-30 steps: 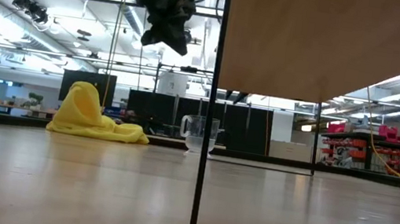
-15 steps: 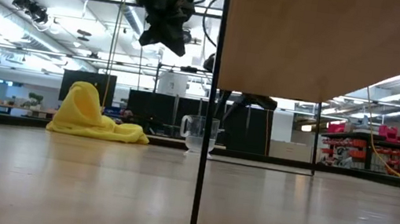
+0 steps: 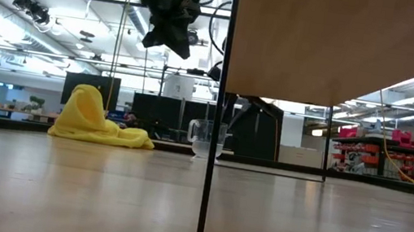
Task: Stack small to large cups/mugs on shelf
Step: Put the transparent mug on the shelf
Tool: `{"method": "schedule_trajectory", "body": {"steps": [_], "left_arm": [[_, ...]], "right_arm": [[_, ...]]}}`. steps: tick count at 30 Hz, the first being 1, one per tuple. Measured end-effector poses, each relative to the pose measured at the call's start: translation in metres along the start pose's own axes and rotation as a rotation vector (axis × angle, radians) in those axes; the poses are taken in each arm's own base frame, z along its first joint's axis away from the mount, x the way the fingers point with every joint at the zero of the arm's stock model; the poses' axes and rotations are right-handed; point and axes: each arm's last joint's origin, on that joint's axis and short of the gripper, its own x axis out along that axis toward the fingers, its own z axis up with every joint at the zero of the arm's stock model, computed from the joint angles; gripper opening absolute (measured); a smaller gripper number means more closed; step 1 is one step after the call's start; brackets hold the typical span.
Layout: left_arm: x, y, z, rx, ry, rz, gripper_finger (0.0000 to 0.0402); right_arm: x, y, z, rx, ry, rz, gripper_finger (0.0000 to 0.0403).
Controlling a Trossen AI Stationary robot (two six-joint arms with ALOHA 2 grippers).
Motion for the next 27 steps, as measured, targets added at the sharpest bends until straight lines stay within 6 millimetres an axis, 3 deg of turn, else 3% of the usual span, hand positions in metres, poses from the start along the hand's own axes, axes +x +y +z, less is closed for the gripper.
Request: {"method": "schedule_trajectory", "body": {"steps": [8,15,27], "left_arm": [[0.000,0.000,0.000,0.013,0.000,0.000,0.0040],[0.000,0.000,0.000,0.015,0.000,0.000,0.0043],[0.000,0.000,0.000,0.015,-0.001,0.000,0.0030]], "right_arm": [[0.014,-0.001,0.000,0.012,0.008,-0.015,0.0104],[0.011,-0.001,0.002,0.005,-0.040,-0.029,0.0094],[0.011,-0.001,0.001,-0.022,-0.047,-0.046,0.0009]]}}
